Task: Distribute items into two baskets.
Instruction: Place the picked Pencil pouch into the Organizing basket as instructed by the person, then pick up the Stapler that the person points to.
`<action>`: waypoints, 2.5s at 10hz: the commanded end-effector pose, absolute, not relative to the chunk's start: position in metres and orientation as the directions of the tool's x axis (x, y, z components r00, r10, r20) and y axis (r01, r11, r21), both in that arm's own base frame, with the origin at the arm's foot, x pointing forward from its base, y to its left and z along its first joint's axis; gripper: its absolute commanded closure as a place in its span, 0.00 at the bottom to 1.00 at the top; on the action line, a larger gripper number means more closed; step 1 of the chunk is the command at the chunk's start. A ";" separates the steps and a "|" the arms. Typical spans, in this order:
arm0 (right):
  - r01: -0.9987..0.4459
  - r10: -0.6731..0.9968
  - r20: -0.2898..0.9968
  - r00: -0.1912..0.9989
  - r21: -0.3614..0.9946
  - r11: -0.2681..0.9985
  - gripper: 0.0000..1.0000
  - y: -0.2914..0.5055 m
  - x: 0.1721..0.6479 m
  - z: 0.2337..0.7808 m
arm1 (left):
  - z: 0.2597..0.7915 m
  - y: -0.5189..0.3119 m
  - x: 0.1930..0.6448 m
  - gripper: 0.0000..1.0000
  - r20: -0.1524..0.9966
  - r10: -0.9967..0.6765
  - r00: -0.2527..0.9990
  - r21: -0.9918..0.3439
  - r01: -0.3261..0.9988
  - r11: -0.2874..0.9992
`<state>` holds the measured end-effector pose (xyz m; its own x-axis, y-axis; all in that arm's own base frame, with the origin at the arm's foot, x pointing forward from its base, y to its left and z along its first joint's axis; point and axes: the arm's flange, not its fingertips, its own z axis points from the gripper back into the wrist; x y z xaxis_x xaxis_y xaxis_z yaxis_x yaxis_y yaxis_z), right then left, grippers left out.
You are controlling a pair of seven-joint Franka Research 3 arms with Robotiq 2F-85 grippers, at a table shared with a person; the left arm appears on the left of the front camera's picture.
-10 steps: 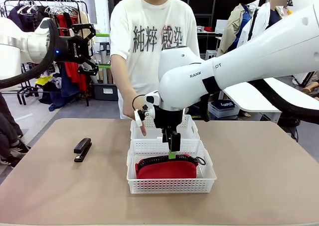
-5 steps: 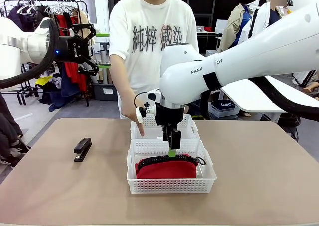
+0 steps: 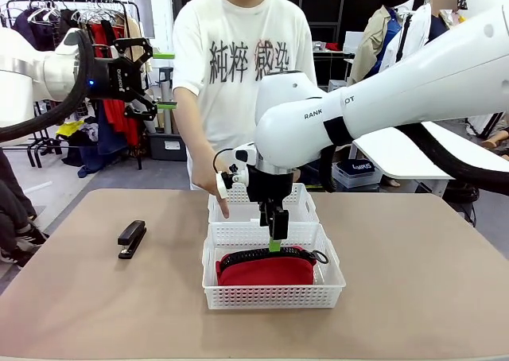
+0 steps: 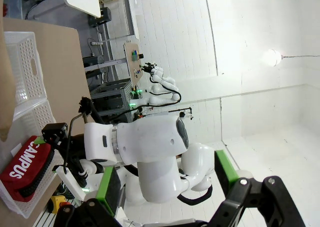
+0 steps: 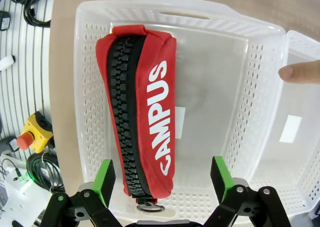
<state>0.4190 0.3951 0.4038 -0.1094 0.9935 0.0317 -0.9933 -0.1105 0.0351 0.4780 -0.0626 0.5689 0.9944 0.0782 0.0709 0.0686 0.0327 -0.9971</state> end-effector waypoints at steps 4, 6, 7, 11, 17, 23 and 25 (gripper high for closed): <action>-0.993 0.993 0.024 -0.117 0.022 -0.117 0.00 0.395 0.418 0.405 | 0.571 -0.062 0.477 0.00 0.075 0.079 0.994 -0.997 0.073 0.031; -0.993 0.993 0.024 -0.117 0.022 -0.117 0.00 0.395 0.418 0.405 | 0.571 -0.062 0.477 0.00 0.075 0.079 0.994 -0.997 0.073 0.031; -0.993 0.993 0.032 -0.109 0.035 -0.111 0.00 0.395 0.419 0.404 | 0.571 -0.062 0.477 0.00 0.075 0.079 0.994 -0.997 0.073 0.031; -0.930 0.917 0.191 0.351 0.190 0.316 0.00 0.356 0.456 0.467 | 0.571 -0.062 0.477 0.00 0.075 0.079 0.994 -0.997 0.073 0.031; -0.515 0.491 0.213 0.845 0.574 0.637 0.00 0.241 0.500 0.543 | 0.571 -0.062 0.477 0.00 0.075 0.079 0.994 -0.997 0.073 0.031; -0.530 0.530 0.187 0.827 0.576 0.623 0.00 0.229 0.514 0.554 | 0.571 -0.062 0.477 0.00 0.075 0.079 0.994 -0.997 0.073 0.031; -0.519 0.514 0.195 0.835 0.589 0.620 0.00 0.231 0.510 0.549 | 0.571 -0.062 0.477 0.00 0.075 0.079 0.994 -0.997 0.073 0.031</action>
